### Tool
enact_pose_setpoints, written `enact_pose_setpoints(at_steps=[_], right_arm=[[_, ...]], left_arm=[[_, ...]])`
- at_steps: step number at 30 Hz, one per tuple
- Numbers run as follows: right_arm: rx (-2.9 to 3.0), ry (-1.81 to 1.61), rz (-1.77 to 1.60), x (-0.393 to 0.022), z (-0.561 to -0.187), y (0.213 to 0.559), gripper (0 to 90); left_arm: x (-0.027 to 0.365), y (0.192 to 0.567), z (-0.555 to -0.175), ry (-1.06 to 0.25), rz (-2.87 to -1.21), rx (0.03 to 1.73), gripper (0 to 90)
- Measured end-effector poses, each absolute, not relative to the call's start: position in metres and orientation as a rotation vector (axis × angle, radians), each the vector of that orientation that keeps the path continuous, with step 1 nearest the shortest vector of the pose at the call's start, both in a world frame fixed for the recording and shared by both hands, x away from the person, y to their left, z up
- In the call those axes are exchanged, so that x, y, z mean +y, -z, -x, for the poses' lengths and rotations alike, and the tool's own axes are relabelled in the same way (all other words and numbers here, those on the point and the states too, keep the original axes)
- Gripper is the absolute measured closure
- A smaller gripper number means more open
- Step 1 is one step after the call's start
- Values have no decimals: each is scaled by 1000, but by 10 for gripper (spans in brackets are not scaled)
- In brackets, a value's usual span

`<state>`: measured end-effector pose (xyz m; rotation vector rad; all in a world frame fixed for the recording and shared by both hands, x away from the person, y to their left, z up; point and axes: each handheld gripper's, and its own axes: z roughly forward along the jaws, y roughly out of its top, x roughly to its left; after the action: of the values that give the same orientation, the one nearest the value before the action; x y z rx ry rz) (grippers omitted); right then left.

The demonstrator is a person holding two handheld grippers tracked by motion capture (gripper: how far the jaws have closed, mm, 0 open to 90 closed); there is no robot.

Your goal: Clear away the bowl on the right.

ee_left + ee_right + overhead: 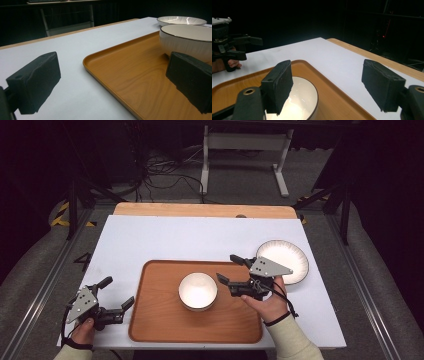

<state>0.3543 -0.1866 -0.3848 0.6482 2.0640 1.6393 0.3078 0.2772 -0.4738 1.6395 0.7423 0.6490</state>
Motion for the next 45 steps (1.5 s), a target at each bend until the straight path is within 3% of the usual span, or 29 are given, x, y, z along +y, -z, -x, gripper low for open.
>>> enact_pose_setpoints(at_steps=[45], right_arm=[[1884, -1613, -775, -293, -339, 385, 182]], left_arm=[[277, 474, -308, -645, -1639, 745, 3]])
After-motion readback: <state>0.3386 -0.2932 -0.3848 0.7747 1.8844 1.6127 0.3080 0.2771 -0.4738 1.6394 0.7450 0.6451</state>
